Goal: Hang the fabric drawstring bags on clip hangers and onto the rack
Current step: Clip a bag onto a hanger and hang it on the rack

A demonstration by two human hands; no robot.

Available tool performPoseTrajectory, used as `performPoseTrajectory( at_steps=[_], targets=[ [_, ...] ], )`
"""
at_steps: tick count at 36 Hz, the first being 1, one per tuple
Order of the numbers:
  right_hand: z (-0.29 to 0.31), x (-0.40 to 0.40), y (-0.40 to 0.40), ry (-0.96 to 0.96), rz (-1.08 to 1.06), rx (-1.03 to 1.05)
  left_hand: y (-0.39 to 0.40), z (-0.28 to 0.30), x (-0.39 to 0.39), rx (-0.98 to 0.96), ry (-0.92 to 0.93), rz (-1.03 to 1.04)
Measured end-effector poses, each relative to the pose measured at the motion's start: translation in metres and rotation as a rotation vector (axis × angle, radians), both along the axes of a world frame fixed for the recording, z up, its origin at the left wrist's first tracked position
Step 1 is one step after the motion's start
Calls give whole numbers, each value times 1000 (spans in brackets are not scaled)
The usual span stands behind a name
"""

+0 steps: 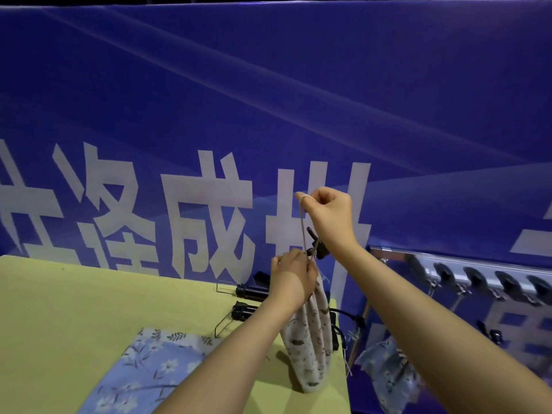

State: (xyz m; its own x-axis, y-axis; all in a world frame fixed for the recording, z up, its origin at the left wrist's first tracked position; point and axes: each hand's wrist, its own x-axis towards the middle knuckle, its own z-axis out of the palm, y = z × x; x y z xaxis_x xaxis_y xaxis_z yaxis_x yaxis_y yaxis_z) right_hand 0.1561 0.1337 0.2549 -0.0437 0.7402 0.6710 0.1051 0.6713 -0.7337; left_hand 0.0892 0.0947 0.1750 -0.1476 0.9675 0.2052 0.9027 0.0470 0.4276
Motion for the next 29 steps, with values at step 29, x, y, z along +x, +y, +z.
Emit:
performPoseTrajectory(
  at_steps=[29],
  targets=[
    [-4,124,2,65,-214,94,3,8,103,-43,94,-192]
  ],
)
